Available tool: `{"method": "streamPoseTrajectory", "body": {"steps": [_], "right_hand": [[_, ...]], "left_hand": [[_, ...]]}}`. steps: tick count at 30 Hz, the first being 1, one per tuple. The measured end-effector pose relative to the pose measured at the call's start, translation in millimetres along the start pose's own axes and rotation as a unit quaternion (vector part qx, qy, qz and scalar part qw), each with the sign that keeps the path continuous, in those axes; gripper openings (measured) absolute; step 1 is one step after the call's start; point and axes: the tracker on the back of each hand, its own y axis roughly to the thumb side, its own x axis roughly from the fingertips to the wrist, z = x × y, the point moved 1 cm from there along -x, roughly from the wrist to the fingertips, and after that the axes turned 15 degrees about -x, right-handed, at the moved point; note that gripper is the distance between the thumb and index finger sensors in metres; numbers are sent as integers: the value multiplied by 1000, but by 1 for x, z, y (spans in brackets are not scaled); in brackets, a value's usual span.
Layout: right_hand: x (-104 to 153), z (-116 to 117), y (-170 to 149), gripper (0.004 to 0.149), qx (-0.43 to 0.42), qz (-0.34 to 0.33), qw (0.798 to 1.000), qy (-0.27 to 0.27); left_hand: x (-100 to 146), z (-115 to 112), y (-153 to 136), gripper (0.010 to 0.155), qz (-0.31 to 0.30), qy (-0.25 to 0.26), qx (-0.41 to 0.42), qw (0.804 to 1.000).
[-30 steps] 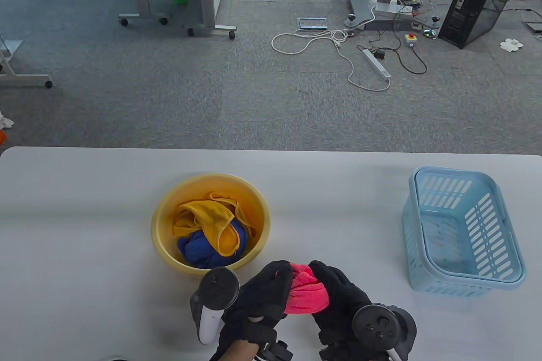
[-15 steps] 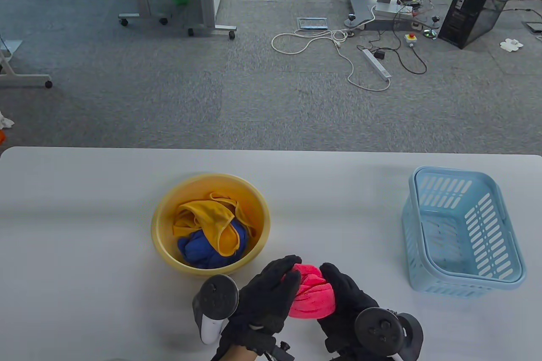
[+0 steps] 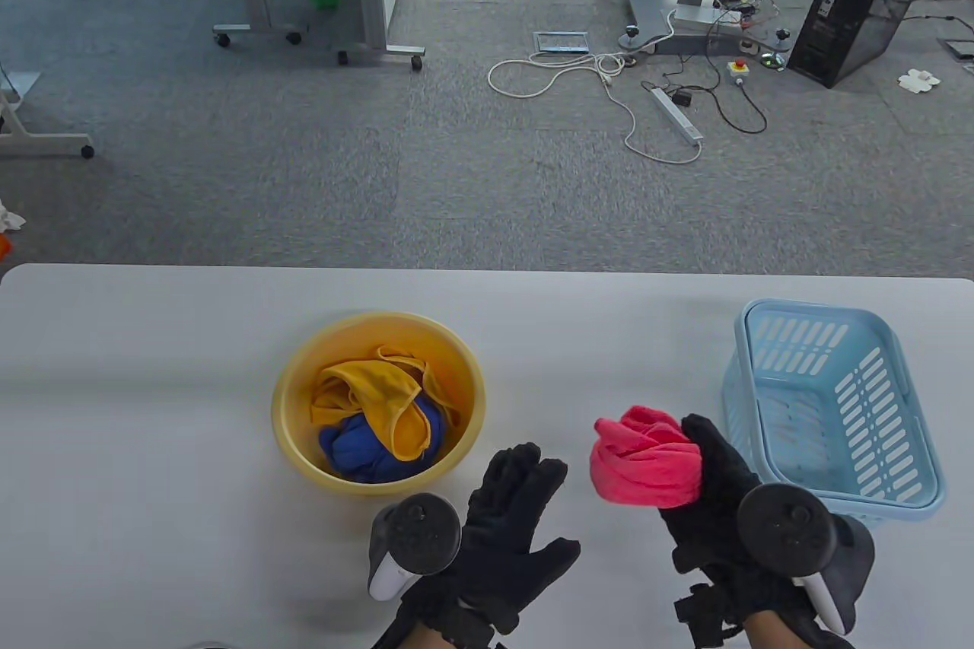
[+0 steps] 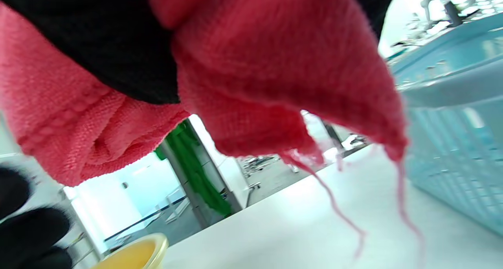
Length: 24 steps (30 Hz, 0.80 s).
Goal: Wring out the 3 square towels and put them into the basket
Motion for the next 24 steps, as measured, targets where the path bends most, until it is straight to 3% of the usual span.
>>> {"method": "streamPoseTrajectory", "body": {"steps": [6, 9, 18, 24], "right_hand": [[-19, -50, -22, 92, -29, 87, 992, -80], [-23, -64, -33, 92, -26, 106, 986, -128], [-34, -70, -77, 91, 6, 195, 962, -189], [-36, -65, -107, 89, 31, 243, 949, -199]], "left_hand": [[3, 7, -4, 81, 10, 35, -24, 999], [3, 9, -5, 80, 6, 44, -38, 998], [3, 7, -6, 78, 4, 42, -41, 998], [3, 7, -10, 78, 3, 45, -25, 999]]}}
